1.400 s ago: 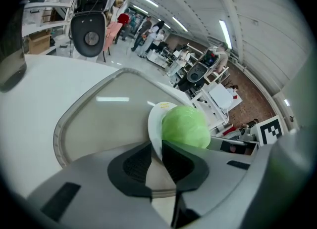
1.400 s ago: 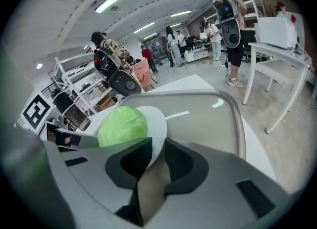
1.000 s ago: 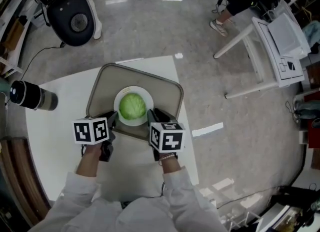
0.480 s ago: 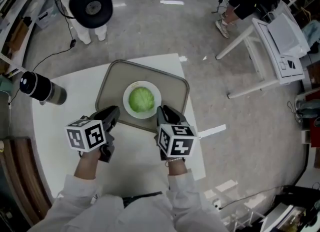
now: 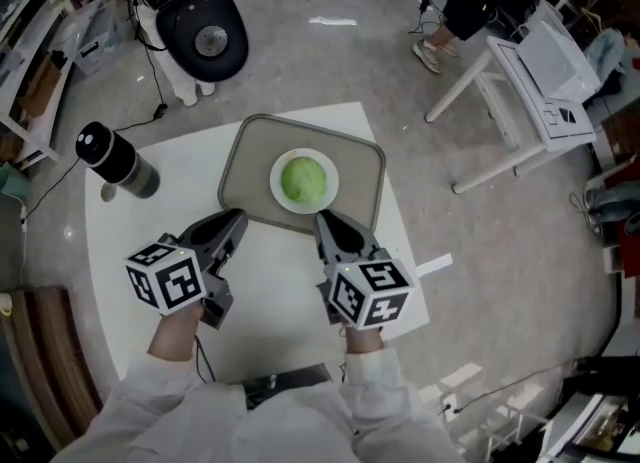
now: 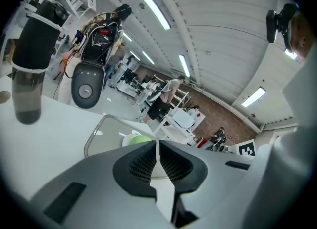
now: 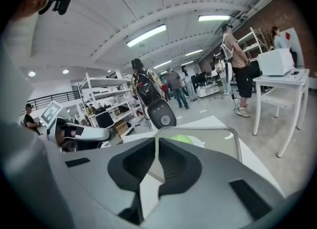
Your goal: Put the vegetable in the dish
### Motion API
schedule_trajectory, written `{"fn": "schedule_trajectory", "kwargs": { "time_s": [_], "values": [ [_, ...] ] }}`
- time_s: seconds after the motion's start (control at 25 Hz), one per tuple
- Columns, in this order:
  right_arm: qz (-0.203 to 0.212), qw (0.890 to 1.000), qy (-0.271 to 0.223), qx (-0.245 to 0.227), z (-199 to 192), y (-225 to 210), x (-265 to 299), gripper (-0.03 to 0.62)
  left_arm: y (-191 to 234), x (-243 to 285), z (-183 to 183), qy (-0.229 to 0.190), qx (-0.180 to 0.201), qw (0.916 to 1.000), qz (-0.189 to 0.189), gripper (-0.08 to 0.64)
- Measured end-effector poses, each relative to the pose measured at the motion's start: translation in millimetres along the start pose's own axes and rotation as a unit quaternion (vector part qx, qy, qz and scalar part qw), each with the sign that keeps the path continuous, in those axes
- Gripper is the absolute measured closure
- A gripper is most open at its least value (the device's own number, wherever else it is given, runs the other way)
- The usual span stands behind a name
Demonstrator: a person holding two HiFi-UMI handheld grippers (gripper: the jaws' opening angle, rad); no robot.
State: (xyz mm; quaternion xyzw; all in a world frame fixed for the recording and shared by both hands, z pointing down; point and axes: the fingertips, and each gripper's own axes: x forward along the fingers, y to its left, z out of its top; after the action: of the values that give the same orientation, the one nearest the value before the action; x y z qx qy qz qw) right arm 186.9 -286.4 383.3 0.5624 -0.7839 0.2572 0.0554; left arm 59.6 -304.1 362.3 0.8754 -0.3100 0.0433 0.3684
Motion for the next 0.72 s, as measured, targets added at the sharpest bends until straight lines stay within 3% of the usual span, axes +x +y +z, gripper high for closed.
{"fn": "schedule_trajectory", "kwargs": {
  "time_s": [0.2, 0.56, 0.72],
  "values": [
    [-0.001, 1.000, -0.023, -0.007, -3.4, 43.3, -29.2, 0.561, -23.9, -46.3, -4.9, -0.007, 0.017, 0.9995, -0.026, 0.543],
    [0.031, 0.996, -0.069, -0.044, -5.1, 138.1, -81.0, 0.561, -68.0, -122.6, -31.8, 0.001, 0.088, 0.9943, -0.061, 0.551],
    [0.037, 0.995, -0.070, -0.054, -12.9, 165.3, -102.4, 0.561, -88.4, -146.2, -45.8, -0.003, 0.090, 0.9928, -0.079, 0.551]
  ]
}}
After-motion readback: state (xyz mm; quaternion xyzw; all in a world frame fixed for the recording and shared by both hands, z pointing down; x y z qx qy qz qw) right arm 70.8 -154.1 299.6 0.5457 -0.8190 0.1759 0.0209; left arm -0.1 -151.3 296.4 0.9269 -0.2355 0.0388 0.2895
